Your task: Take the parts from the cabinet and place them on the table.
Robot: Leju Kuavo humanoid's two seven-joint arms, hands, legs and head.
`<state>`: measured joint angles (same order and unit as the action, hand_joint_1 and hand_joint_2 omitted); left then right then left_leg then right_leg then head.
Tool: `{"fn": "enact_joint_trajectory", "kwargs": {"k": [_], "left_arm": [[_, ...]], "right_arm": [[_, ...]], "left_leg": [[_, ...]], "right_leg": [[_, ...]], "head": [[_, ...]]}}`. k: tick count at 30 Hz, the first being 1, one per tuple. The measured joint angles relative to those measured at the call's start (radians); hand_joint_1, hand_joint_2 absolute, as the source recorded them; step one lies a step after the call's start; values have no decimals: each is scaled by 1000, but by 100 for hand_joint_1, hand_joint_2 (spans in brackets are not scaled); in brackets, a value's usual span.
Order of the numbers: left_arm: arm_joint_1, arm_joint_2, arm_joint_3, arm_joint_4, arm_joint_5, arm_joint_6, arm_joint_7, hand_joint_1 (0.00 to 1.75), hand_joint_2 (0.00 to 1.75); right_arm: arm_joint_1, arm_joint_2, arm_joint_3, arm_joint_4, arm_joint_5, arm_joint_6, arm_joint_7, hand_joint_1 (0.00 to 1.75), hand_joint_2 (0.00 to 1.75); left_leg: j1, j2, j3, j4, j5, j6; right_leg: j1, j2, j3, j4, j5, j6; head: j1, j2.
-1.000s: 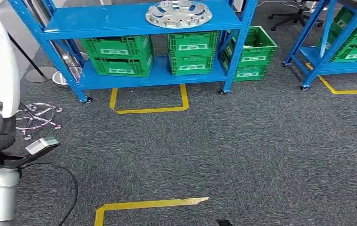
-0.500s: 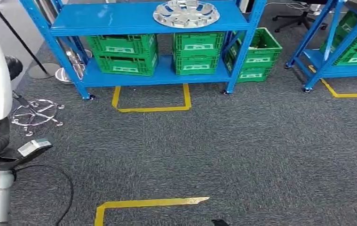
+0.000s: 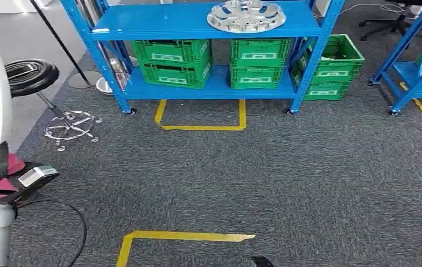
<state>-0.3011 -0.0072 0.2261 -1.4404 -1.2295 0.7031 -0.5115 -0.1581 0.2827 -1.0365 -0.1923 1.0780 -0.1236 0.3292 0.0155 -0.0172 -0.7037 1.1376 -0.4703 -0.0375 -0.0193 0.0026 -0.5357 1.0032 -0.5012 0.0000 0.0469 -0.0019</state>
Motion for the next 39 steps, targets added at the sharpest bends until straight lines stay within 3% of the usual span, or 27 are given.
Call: {"fn": "enact_joint_trajectory", "kwargs": {"k": [2, 3, 4, 6, 7, 8, 12, 13, 14, 15, 17, 19, 20, 22, 23, 24, 27, 28, 29, 30, 31, 33, 34, 36, 37, 38, 39], "left_arm": [[-18, 1, -37, 15, -1, 0, 38, 175, 175], [-25, 4, -60, 30, -6, -1, 61, 175, 175], [-32, 5, -75, 39, -10, -2, 74, 175, 175], [-47, 10, -102, 50, -18, -2, 86, 175, 175], [-56, 10, -111, 54, -18, -2, 89, 175, 175], [-66, 11, -117, 58, -18, -2, 91, 175, 175], [-79, 17, -141, 74, -8, -1, 92, 175, 175], [-87, 18, -157, 83, 2, -1, 101, 175, 175], [-106, 17, -178, 96, 8, -1, 113, 175, 175], [-128, 18, -195, 110, 9, -1, 123, 175, 175], [-163, 6, -242, 147, 15, -1, 148, 175, 175], [-182, -2, -283, 180, 18, -2, 164, 175, 175], [-190, -5, -302, 196, 19, -2, 165, 175, 175], [-208, -10, -327, 215, 33, -2, 167, 175, 175], [-217, -14, -339, 222, 42, -2, 166, 175, 175], [-231, -18, -353, 232, 50, -1, 167, 175, 175], [-248, -33, -383, 262, 63, -1, 170, 175, 175], [-250, -35, -388, 268, 64, -1, 172, 175, 175], [-254, -39, -395, 272, 66, -1, 174, 175, 175], [-266, -46, -405, 279, 69, -1, 175, 175, 175], [-273, -51, -413, 285, 75, -1, 177, 175, 175], [-276, -60, -424, 294, 81, -1, 179, 175, 175], [-276, -62, -428, 298, 81, -1, 181, 175, 175], [-276, -64, -432, 301, 77, -1, 186, 175, 175], [-277, -64, -433, 300, 77, -1, 188, 175, 175], [-279, -64, -434, 300, 77, -1, 189, 175, 175], [-282, -64, -434, 301, 77, 0, 189, 175, 175]], "right_arm": [[0, 0, -8, 0, -23, 10, 9, 0, 0], [0, -1, -17, 0, -33, 14, 14, 0, 0], [-1, -1, -22, 0, -37, 16, 17, 0, 0], [-4, -1, -26, 0, -40, 19, 21, 0, 0], [-5, -1, -27, 0, -40, 19, 21, 0, 0], [-5, -1, -27, 0, -41, 19, 21, 0, 0], [-6, -1, -38, -1, -52, 22, 35, 0, 0], [-9, -3, -46, -3, -64, 28, 53, 0, 0], [-13, -6, -53, -5, -81, 44, 68, 0, 0], [-19, -9, -58, -5, -92, 54, 82, 0, 0], [-28, -14, -80, -6, -120, 63, 102, 0, 0], [-30, -18, -100, -6, -142, 72, 115, 0, 0], [-29, -21, -108, -6, -148, 75, 118, 0, 0], [-26, -24, -124, -7, -158, 77, 126, 0, 0], [-24, -26, -129, -8, -163, 78, 129, 0, 0], [-27, -27, -134, -8, -167, 80, 132, 0, 0], [-28, -29, -152, -8, -178, 77, 139, 0, 0], [-28, -29, -153, -8, -180, 76, 139, 0, 0], [-28, -29, -156, -8, -182, 72, 139, 0, 0], [-26, -29, -162, -8, -184, 69, 136, 0, 0], [-24, -29, -168, -8, -187, 70, 132, 0, 0], [-21, -29, -175, -9, -189, 72, 126, 0, 0], [-21, -29, -175, -9, -188, 72, 125, 0, 0], [-19, -29, -175, -9, -186, 70, 121, 0, 0], [-19, -29, -175, -9, -185, 66, 119, 0, 0], [-17, -27, -175, -9, -184, 63, 119, 0, 0], [-15, -26, -175, -9, -184, 61, 119, 0, 0]], "left_leg": [[0, 8, -65, 168, -71, -3], [1, 9, -72, 199, -77, -3], [1, 10, -49, 175, -58, -1], [0, 25, 48, 8, 18, 8], [-4, 59, 99, -84, 49, 15], [-21, 114, 116, -112, 25, 22], [-23, 74, 98, -122, 32, 45], [-15, 64, 101, -130, 39, 55], [-12, 53, 97, -130, 42, 61], [-12, 40, 93, -130, 44, 66], [-14, 12, 86, -130, 48, 71], [-15, -17, 86, -129, 50, 72], [-16, -33, 86, -127, 51, 71], [-15, -59, 86, -122, 50, 70], [-14, -70, 84, -120, 50, 67], [-19, -82, 76, -113, 51, 60], [-10, -110, 66, -121, 64, 41], [-12, -119, 65, -118, 64, 37], [-19, -64, 58, -102, 47, 31], [-17, -19, 36, -51, 14, 24], [-15, 1, 3, 23, -22, 19], [-9, 9, -67, 180, -83, 12], [-7, 9, -75, 199, -80, 11], [-6, 12, -31, 114, -19, 14], [-9, 26, 21, 12, 29, 21], [-17, 70, 69, -80, 63, 34], [-35, 110, 84, -107, 45, 43]], "right_leg": [[3, -30, -7, 1, 1, -2], [4, -46, -8, 1, 2, -3], [5, -59, -8, 1, 2, -3], [7, -81, -5, 1, 1, -2], [8, -90, -3, 1, -1, 0], [16, -99, -5, 1, -2, 4], [21, -139, -5, -2, -3, 22], [17, -119, -16, 4, -14, 32], [16, -55, -29, 37, -38, 36], [16, -22, -62, 109, -77, 36], [18, -5, -148, 283, -147, 38], [21, -3, -179, 335, -141, 35], [21, -1, -160, 286, -100, 33], [18, 20, -81, 107, -2, 27], [15, 62, -49, 30, 18, 25], [9, 85, -32, 8, 6, 24], [17, 58, -32, 12, 11, 16], [6, 45, -29, 3, 17, 8], [7, 33, -25, 1, 19, 3], [8, 19, -24, 0, 17, -3], [9, 5, -24, 0, 16, -4], [10, -23, -24, 1, 13, -7], [10, -35, -23, 1, 12, -7], [11, -58, -19, 1, 8, -6], [12, -68, -14, 1, 5, -5], [14, -77, -9, 0, 2, -2], [23, -87, -8, 3, -3, 5]], "head": [[0, 0], [-1, 0], [-1, 0], [-1, 0], [-1, 0], [0, 0], [0, 0], [-1, 0], [3, 0], [3, 0], [5, 0], [5, 0], [5, 0], [5, 0], [6, 0], [2, 0], [4, 0], [4, 0], [3, 0], [-12, 0], [-11, 0], [-13, 0], [-13, 0], [-13, 0], [-13, 0], [-13, 0], [-11, 0]]}}
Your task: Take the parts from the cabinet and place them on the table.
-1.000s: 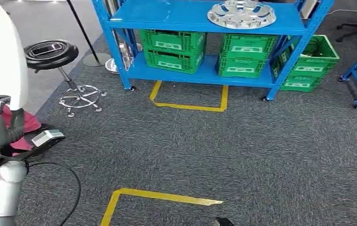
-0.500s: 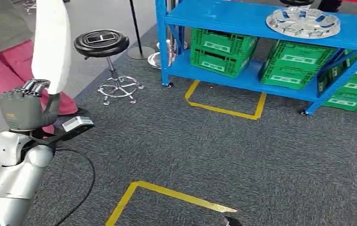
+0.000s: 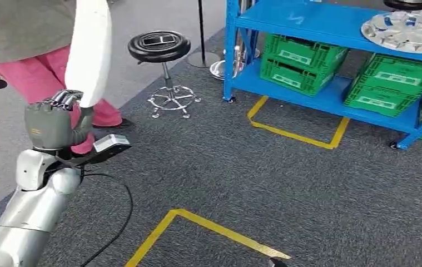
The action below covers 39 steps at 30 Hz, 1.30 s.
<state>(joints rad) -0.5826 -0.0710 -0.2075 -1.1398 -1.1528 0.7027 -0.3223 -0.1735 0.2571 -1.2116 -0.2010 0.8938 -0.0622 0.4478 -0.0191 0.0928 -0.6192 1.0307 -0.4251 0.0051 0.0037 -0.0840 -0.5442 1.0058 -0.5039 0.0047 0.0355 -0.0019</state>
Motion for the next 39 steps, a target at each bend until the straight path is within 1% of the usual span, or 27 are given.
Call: {"fn": "enact_joint_trajectory", "kwargs": {"k": [2, 4, 5, 6, 7, 9, 10, 11, 12, 13, 14, 15, 19, 20, 21, 22, 24, 25, 26, 27, 29, 30, 31, 35, 37, 38, 39], "left_arm": [[-1, -3, -3, 0, 0, 0, 1, 175, 175], [0, 0, -3, 0, 0, 1, 5, 175, 175], [1, -1, -3, -1, -3, 2, 8, 175, 175], [-3, 0, -4, -1, -8, 2, 10, 175, 175], [-2, -3, -5, -2, -9, 2, 10, 175, 175], [3, -2, -8, -2, -10, 2, 11, 175, 175], [6, 0, -8, -2, -11, 2, 13, 175, 175], [8, 1, -8, -2, -13, 2, 18, 175, 175], [8, 2, -8, -2, -17, 2, 24, 175, 175], [9, 5, -8, -5, -22, 2, 28, 175, 175], [9, 6, -8, -9, -23, 2, 28, 175, 175], [10, 7, -7, -12, -24, 2, 29, 175, 175], [23, 24, -7, -22, -28, 2, 32, 175, 175], [29, 30, -7, -28, -32, 2, 36, 175, 175], [30, 33, -7, -33, -36, 2, 42, 175, 175], [30, 34, -8, -37, -41, 2, 45, 175, 175], [40, 40, -8, -42, -42, 2, 53, 175, 175], [47, 42, -8, -45, -42, 2, 55, 175, 175], [57, 49, -8, -50, -42, 2, 61, 175, 175], [63, 54, -8, -55, -42, 2, 64, 175, 175], [73, 67, -7, -74, -43, 2, 65, 175, 175], [76, 74, -6, -86, -44, 2, 65, 175, 175], [77, 77, -6, -95, -45, 2, 68, 175, 175], [106, 95, 3, -122, -56, 2, 79, 175, 175], [108, 99, 4, -132, -60, 2, 85, 175, 175], [110, 99, 3, -141, -62, 2, 90, 175, 175], [114, 100, 3, -144, -63, 2, 94, 175, 175]], "right_arm": [[1, 0, 0, 0, 1, -2, -2, 0, 0], [2, 0, 0, 0, 3, -3, -2, 0, 0], [2, 0, 0, 0, 4, -4, -3, 0, 0], [-2, 0, 0, 0, 4, -6, -6, 0, 0], [-7, 0, 0, 0, 3, -7, -8, 0, 0], [-14, 3, 0, 0, 3, -14, -14, 0, 0], [-17, 3, 0, 0, 3, -21, -21, 0, 0], [-19, 6, 0, 0, 3, -32, -35, 0, 0], [-19, 9, 0, 0, 2, -44, -54, 0, 0], [-16, 12, 0, 0, 3, -58, -80, 0, 0], [-12, 15, 0, 0, 4, -66, -101, 0, 0], [-11, 18, 0, 1, 4, -69, -117, 0, 0], [-14, 25, 0, 2, 5, -76, -145, 0, 0], [-18, 30, 1, 2, 7, -82, -159, 0, 0], [-15, 32, 1, 2, 11, -90, -172, 0, 0], [-9, 32, 1, 2, 11, -92, -189, 0, 0], [-10, 34, 1, 2, 10, -92, -238, 0, 0], [-11, 34, 2, 2, 10, -92, -261, 0, 0], [-12, 36, 2, 2, 9, -90, -298, 0, 0], [-13, 37, 3, 2, 9, -88, -322, 0, 0], [-14, 42, 6, 2, 9, -84, -382, 0, 0], [-15, 45, 9, 2, 11, -85, -414, 0, 0], [-15, 46, 11, 2, 14, -87, -439, 0, 0], [-22, 53, 31, 2, 27, -101, -496, 0, 0], [-26, 57, 36, 3, 31, -116, -520, 0, 0], [-27, 59, 43, 3, 32, -126, -535, 0, 0], [-27, 59, 50, 3, 33, -130, -540, 0, 0]], "left_leg": [[-1, -19, -6, -12, -1, 11], [3, -51, -6, -21, 3, 21], [12, -59, 0, -29, 9, 26], [15, -73, -2, -30, 12, 31], [15, -82, -3, -30, 12, 32], [14, -104, -3, -29, 11, 35], [14, -119, -3, -29, 11, 35], [15, -134, -2, -28, 11, 35], [16, -151, -2, -26, 11, 34], [19, -167, -2, -21, 10, 31], [22, -180, -3, -15, 6, 26], [18, -190, -9, -9, 4, 18], [24, -231, -26, -4, 14, -3], [24, -207, -29, 4, 6, -6], [17, -147, -39, 34, -15, -12], [19, -117, -69, 98, -51, -18], [24, -103, -140, 252, -117, -23], [25, -102, -161, 297, -128, -24], [26, -102, -160, 299, -116, -25], [26, -102, -140, 260, -88, -23], [22, -82, -48, 83, -1, -11], [12, -35, -13, 15, -2, -3], [0, -19, -8, -4, -7, 4], [3, -62, -9, -10, -4, 16], [13, -78, -4, -17, 0, 23], [12, -91, -4, -17, 0, 28], [11, -101, -4, -17, 0, 29]], "right_leg": [[2, -23, -3, -1, -2, 6], [4, -52, 7, -6, -7, 18], [0, -16, -5, 2, -19, 24], [-1, 41, -24, 48, -49, 24], [-1, 70, -62, 126, -85, 25], [-1, 84, -139, 275, -139, 28], [-1, 84, -168, 321, -142, 30], [-2, 84, -169, 305, -114, 30], [-5, 86, -146, 243, -67, 32], [-10, 94, -105, 150, -12, 32], [-16, 120, -66, 60, 31, 36], [-22, 168, -48, 32, 15, 39], [-19, 140, -37, 22, 16, 19], [-25, 127, -35, 17, 20, 10], [-23, 119, -32, 17, 18, 4], [-20, 104, -30, 17, 16, -2], [-18, 79, -30, 17, 13, -5], [-18, 69, -30, 17, 12, -7], [-18, 56, -28, 17, 11, -8], [-18, 47, -27, 17, 9, -8], [-15, 26, -20, 17, 4, -5], [-13, 19, -17, 16, 1, -1], [-5, 10, -18, 18, -3, 5], [-4, -31, -3, 7, -9, 23], [-6, 40, -42, 92, -63, 28], [-7, 63, -79, 175, -101, 28], [-6, 73, -117, 248, -129, 29]], "head": [[3, 0], [2, 0], [2, 0], [2, 0], [8, 0], [10, 0], [10, 0], [9, 0], [11, 0], [10, 0], [11, 0], [11, 0], [10, 0], [11, 0], [-2, 0], [-5, 0], [-5, 0], [-5, 0], [-5, 0], [-5, 0], [-5, 0], [-4, 0], [-7, 0], [-3, 0], [0, 0], [4, 0], [3, 0]]}}
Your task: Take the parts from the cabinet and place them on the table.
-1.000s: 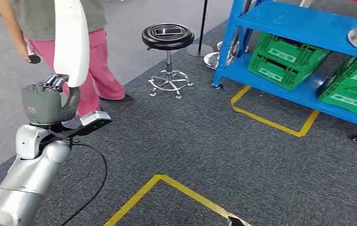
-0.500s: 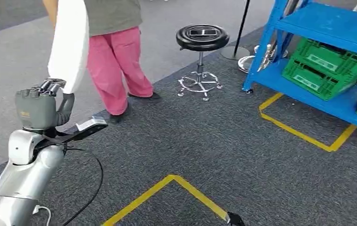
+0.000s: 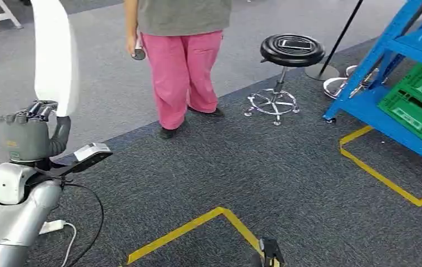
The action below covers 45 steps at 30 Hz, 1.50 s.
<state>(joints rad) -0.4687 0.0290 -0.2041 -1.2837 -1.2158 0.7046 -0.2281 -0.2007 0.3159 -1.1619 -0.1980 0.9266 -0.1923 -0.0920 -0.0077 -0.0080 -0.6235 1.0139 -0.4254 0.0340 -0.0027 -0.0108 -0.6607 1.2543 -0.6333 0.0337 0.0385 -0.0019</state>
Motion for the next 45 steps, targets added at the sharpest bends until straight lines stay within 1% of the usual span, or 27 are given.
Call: {"fn": "enact_joint_trajectory", "kwargs": {"k": [2, 3, 5, 6, 7, 11, 13, 14, 16, 17, 19, 21, 22, 23, 26, 27, 29, 31, 33, 34, 36, 37, 38, 41, 42, 44, 45], "left_arm": [[11, 2, 0, -2, 0, 0, 3, 175, 175], [16, 3, 0, -4, 0, 0, 4, 175, 175], [18, 5, 0, -11, -3, 0, 4, 175, 175], [18, 5, 0, -14, -3, 0, 4, 175, 175], [17, 6, 0, -16, -3, 0, 4, 175, 175], [23, 15, 0, -20, -3, 0, 5, 175, 175], [17, 17, 0, -21, 10, 0, 0, 175, 175], [11, 15, -2, -20, 14, 0, -5, 175, 175], [1, 9, -3, -14, 19, 0, -10, 175, 175], [-1, 7, -3, -10, 19, 0, -10, 175, 175], [-5, 5, -3, -5, 20, 0, -11, 175, 175], [-20, 1, -4, 0, 26, 0, -26, 175, 175], [-32, -6, -4, 5, 25, 0, -34, 175, 175], [-48, -15, -5, 11, 23, 0, -38, 175, 175], [-69, -32, -7, 30, 15, -1, -53, 175, 175], [-73, -38, -8, 34, 10, -1, -55, 175, 175], [-96, -59, -13, 47, 0, 0, -60, 175, 175], [-100, -73, -16, 55, -10, 0, -66, 175, 175], [-98, -81, -16, 62, -17, -1, -72, 175, 175], [-98, -84, -16, 64, -18, -1, -74, 175, 175], [-100, -93, -17, 68, -21, -1, -79, 175, 175], [-101, -97, -17, 70, -21, -1, -79, 175, 175], [-105, -99, -17, 73, -21, 0, -79, 175, 175], [-102, -99, -18, 78, -21, 0, -79, 175, 175], [-101, -98, -18, 79, -20, 0, -81, 175, 175], [-104, -98, -19, 79, -20, 0, -81, 175, 175], [-103, -98, -19, 79, -19, 0, -81, 175, 175]], "right_arm": [[2, 0, 7, 0, 0, -6, -5, 0, 0], [3, 0, 9, 0, 0, -7, -5, 0, 0], [1, 0, 10, 0, 1, -9, -7, 0, 0], [0, 0, 11, 0, 1, -10, -8, 0, 0], [-1, 0, 11, 0, 1, -11, -9, 0, 0], [-1, 5, 16, 1, -5, -5, 6, 0, 0], [-4, 7, 16, 2, -16, 13, 67, 0, 0], [-3, 7, 16, 2, -19, 24, 109, 0, 0], [-7, 4, 17, 0, -21, 34, 162, 0, 0], [-7, 3, 17, 0, -20, 36, 169, 0, 0], [-7, 2, 17, -1, -22, 37, 177, 0, 0], [-11, 2, 17, -3, -33, 49, 229, 0, 0], [-13, 1, 17, -5, -39, 62, 264, 0, 0], [-17, -2, 16, -6, -45, 73, 294, 0, 0], [-30, -10, 9, -13, -55, 87, 365, 0, 0], [-32, -11, 8, -16, -55, 88, 383, 0, 0], [-41, -15, 5, -17, -58, 104, 410, 0, 0], [-49, -18, 2, -18, -58, 108, 430, 0, 0], [-51, -20, 2, -18, -56, 110, 449, 0, 0], [-50, -21, 2, -18, -55, 110, 457, 0, 0], [-39, -21, 2, -18, -52, 110, 467, 0, 0], [-36, -21, 2, -18, -51, 110, 468, 0, 0], [-35, -20, 2, -17, -50, 110, 469, 0, 0], [-28, -20, 3, -17, -47, 113, 472, 0, 0], [-27, -19, 3, -16, -43, 118, 471, 0, 0], [-22, -19, 3, -17, -39, 121, 471, 0, 0], [-19, -19, 4, -17, -39, 124, 471, 0, 0]], "left_leg": [[-1, -22, 0, 1, -1, 1], [-1, -34, 1, 2, -1, 1], [2, -60, 2, 4, -2, -1], [3, -68, 1, 6, -4, -4], [-4, -74, -3, 11, -5, -9], [3, -105, -11, 10, 3, -25], [-1, -37, -29, 56, -31, -36], [2, -17, -58, 121, -66, -42], [9, -3, -136, 289, -134, -49], [12, -3, -157, 330, -138, -51], [15, -1, -128, 268, -84, -50], [13, 26, -39, 88, 7, -42], [4, 73, -16, 45, 3, -38], [-6, 81, -10, 22, -2, -31], [-4, 53, -19, 19, -6, -19], [5, 45, -13, 11, -2, -12], [6, 27, -12, 11, -3, -2], [4, 8, -11, 11, -5, 3], [3, -14, -10, 12, -5, 4], [3, -27, -8, 12, -5, 3], [5, -52, -4, 14, -8, 0], [6, -61, -6, 15, -10, -5], [0, -71, -14, 25, -10, -9], [6, -92, -23, 21, 0, -20], [5, -100, -23, 26, -4, -23], [2, -33, -53, 97, -51, -35], [4, -16, -87, 171, -85, -40]], "right_leg": [[1, 8, -48, 72, -9, -1], [1, 9, -42, 42, 22, -2], [-1, 22, 24, -126, 128, -7], [-5, 53, 53, -200, 159, -8], [-7, 74, 67, -216, 147, -8], [-6, 51, 83, -233, 144, -21], [-11, 33, 92, -240, 145, -35], [-9, 22, 94, -240, 143, -39], [-8, 3, 96, -240, 140, -42], [-8, -6, 97, -240, 138, -42], [-8, -21, 104, -240, 133, -41], [-8, -36, 116, -240, 124, -34], [-4, -40, 116, -241, 121, -28], [5, -48, 113, -238, 117, -23], [8, -78, 117, -245, 116, -11], [6, -71, 109, -242, 105, -4], [5, -6, 68, -147, 54, -1], [9, 10, -11, 10, -5, 1], [12, 12, -52, 69, 4, -1], [12, 13, -40, 31, 41, -2], [8, 30, 23, -132, 143, -3], [3, 65, 45, -193, 161, -1], [-2, 82, 71, -216, 153, -2], [5, 65, 73, -226, 141, -13], [-3, 53, 79, -232, 145, -21], [0, 34, 86, -233, 142, -36], [2, 24, 88, -233, 140, -40]], "head": [[0, 0], [1, 0], [1, 0], [1, 0], [0, 0], [-2, 0], [-9, 0], [-8, 0], [-9, 0], [-10, 0], [-9, 0], [-10, 0], [-9, 0], [-12, 0], [-5, 0], [-5, 0], [1, 0], [5, 0], [5, 0], [5, 0], [6, 0], [5, 0], [3, 0], [4, 0], [4, 0], [-6, 0], [-4, 0]]}}
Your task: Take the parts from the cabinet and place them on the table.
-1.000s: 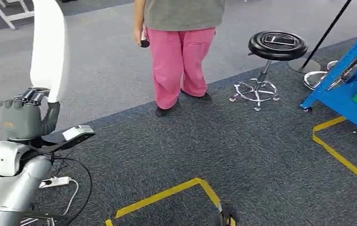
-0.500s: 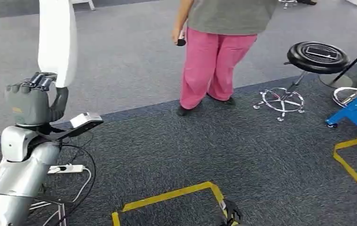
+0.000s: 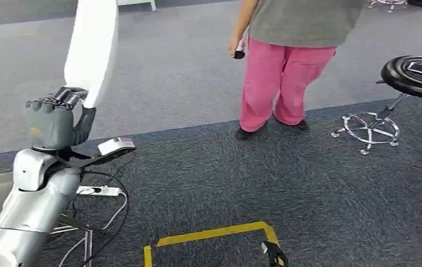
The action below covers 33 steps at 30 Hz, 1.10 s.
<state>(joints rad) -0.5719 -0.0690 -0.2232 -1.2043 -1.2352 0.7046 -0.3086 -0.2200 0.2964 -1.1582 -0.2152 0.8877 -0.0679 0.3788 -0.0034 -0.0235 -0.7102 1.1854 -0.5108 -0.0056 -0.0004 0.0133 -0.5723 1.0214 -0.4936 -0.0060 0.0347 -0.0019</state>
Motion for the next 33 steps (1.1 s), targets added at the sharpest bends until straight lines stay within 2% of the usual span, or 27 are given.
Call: {"fn": "enact_joint_trajectory", "kwargs": {"k": [2, 3, 4, 6, 7, 8, 9, 10, 12, 13, 14, 15, 16, 17, 18, 19, 21, 22, 23, 24, 25, 27, 28, 29, 30, 32, 33], "left_arm": [[6, 0, -2, 3, 0, 0, 0, 175, 175], [9, 0, -2, 4, 0, 0, 1, 175, 175], [9, 1, -2, 5, 0, 0, 1, 175, 175], [8, 2, -2, 5, 0, 0, 3, 175, 175], [7, 2, -2, 5, 0, 0, 5, 175, 175], [4, 2, -2, 5, 0, 0, 9, 175, 175], [2, 2, -3, 3, 0, 0, 13, 175, 175], [4, 3, -3, 3, 0, 0, 15, 175, 175], [9, 11, -3, 2, 0, 0, 21, 175, 175], [15, 13, -3, -3, 0, 0, 24, 175, 175], [14, 17, -2, -7, -1, 0, 29, 175, 175], [15, 17, -3, -12, -2, 0, 32, 175, 175], [23, 19, -3, -15, -4, 0, 35, 175, 175], [29, 22, -3, -17, -5, 0, 36, 175, 175], [39, 25, -3, -19, -5, 0, 38, 175, 175], [46, 32, -3, -23, -5, 0, 38, 175, 175], [51, 35, -3, -31, -3, 0, 38, 175, 175], [53, 37, -3, -37, -1, 0, 38, 175, 175], [55, 39, -3, -42, 3, 0, 38, 175, 175], [56, 40, -4, -47, 11, 0, 37, 175, 175], [59, 40, -5, -51, 13, 0, 37, 175, 175], [71, 47, -5, -55, 15, 1, 35, 175, 175], [75, 50, -6, -56, 15, 0, 34, 175, 175], [76, 50, -6, -59, 15, 0, 33, 175, 175], [75, 51, -7, -62, 15, 0, 32, 175, 175], [78, 51, -9, -64, 16, 0, 32, 175, 175], [81, 51, -9, -64, 16, 0, 32, 175, 175]], "right_arm": [[4, -1, 0, 0, 1, 2, -1, 0, 0], [5, -1, 0, 0, 1, 2, -1, 0, 0], [6, -1, 0, 0, 1, 2, -1, 0, 0], [8, -1, 1, 0, 4, 2, -3, 0, 0], [10, -1, 1, 0, 7, 3, -3, 0, 0], [13, -1, 2, 0, 11, 5, -5, 0, 0], [13, -1, 3, 0, 15, 5, -6, 0, 0], [13, -1, 4, 0, 19, 5, -6, 0, 0], [14, 0, 7, 0, 31, 5, -10, 0, 0], [17, 0, 11, 0, 42, 5, -18, 0, 0], [15, 3, 19, 0, 51, 5, -27, 0, 0], [13, 6, 27, 0, 62, 5, -30, 0, 0], [11, 8, 34, 1, 74, 5, -34, 0, 0], [12, 8, 39, 1, 82, 5, -37, 0, 0], [13, 11, 48, 2, 92, 4, -40, 0, 0], [13, 14, 59, 4, 105, 4, -41, 0, 0], [17, 16, 70, 3, 111, 3, -42, 0, 0], [22, 16, 77, 3, 116, 2, -43, 0, 0], [26, 18, 81, 5, 117, 1, -46, 0, 0], [23, 22, 83, 8, 118, -3, -48, 0, 0], [24, 24, 86, 8, 119, -8, -52, 0, 0], [26, 25, 93, 8, 119, -9, -56, 0, 0], [26, 26, 97, 8, 119, -10, -56, 0, 0], [29, 26, 99, 8, 120, -11, -56, 0, 0], [31, 26, 100, 8, 120, -11, -56, 0, 0], [34, 26, 101, 8, 120, -13, -56, 0, 0], [36, 26, 102, 8, 120, -14, -56, 0, 0]], "left_leg": [[4, 12, -72, 149, -54, -4], [4, 13, -83, 167, -49, -3], [4, 13, -75, 151, -31, -2], [-1, 23, 10, -19, 66, 13], [-9, 49, 46, -88, 95, 23], [-26, 87, 71, -129, 81, 33], [-26, 80, 74, -150, 75, 37], [-27, 73, 71, -148, 75, 38], [-24, 53, 76, -160, 77, 45], [-12, 46, 91, -176, 84, 48], [-9, 37, 94, -180, 86, 52], [-6, 31, 93, -180, 87, 56], [-6, 21, 93, -180, 86, 57], [-6, 13, 93, -180, 86, 57], [-6, 1, 93, -180, 85, 57], [-4, -11, 93, -178, 85, 56], [2, -34, 94, -172, 81, 48], [7, -49, 93, -163, 74, 38], [5, -58, 86, -155, 70, 29], [4, -66, 72, -135, 69, 26], [5, -75, 69, -143, 75, 23], [7, -89, 68, -144, 78, 17], [8, -70, 65, -136, 69, 13], [3, -23, 54, -106, 49, 9], [3, 0, 25, -43, 13, 4], [6, 12, -50, 120, -55, 2], [6, 12, -74, 169, -67, 2]], "right_leg": [[3, -20, 1, 0, -4, -5], [4, -29, 3, 0, -5, -7], [6, -36, 4, 0, -6, -7], [10, -57, 14, 0, -13, -7], [11, -63, 18, 0, -16, -6], [19, -73, 18, 1, -21, 1], [19, -80, 15, 1, -22, 3], [19, -89, 16, -1, -22, 5], [22, -108, 27, -8, -26, 13], [20, -79, 21, 0, -38, 19], [19, -37, 4, 35, -60, 23], [17, -19, -29, 102, -91, 27], [16, -12, -74, 192, -126, 31], [15, -12, -107, 252, -148, 34], [14, -12, -139, 304, -152, 38], [11, -12, -140, 293, -129, 41], [2, -6, -92, 174, -45, 49], [-8, 15, -46, 69, 10, 58], [-15, 63, -27, 36, -3, 69], [-18, 67, -11, 8, -9, 56], [-15, 58, -15, 16, -8, 47], [-9, 44, -13, 19, -7, 36], [-15, 31, -9, 14, -4, 28], [-12, 24, -6, 13, -6, 20], [-9, 12, -5, 13, -8, 13], [-5, -11, -3, 13, -12, 6], [-3, -22, -3, 13, -14, 4]], "head": [[-1, 0], [-1, 0], [-2, 0], [0, 0], [-1, 0], [-1, 0], [-1, 0], [3, 0], [0, 0], [2, 0], [3, 0], [8, 0], [9, 0], [8, 0], [9, 0], [8, 0], [8, 0], [9, 0], [11, 0], [13, 0], [11, 0], [12, 0], [13, 0], [6, 0], [3, 0], [4, 0], [4, 0]]}}
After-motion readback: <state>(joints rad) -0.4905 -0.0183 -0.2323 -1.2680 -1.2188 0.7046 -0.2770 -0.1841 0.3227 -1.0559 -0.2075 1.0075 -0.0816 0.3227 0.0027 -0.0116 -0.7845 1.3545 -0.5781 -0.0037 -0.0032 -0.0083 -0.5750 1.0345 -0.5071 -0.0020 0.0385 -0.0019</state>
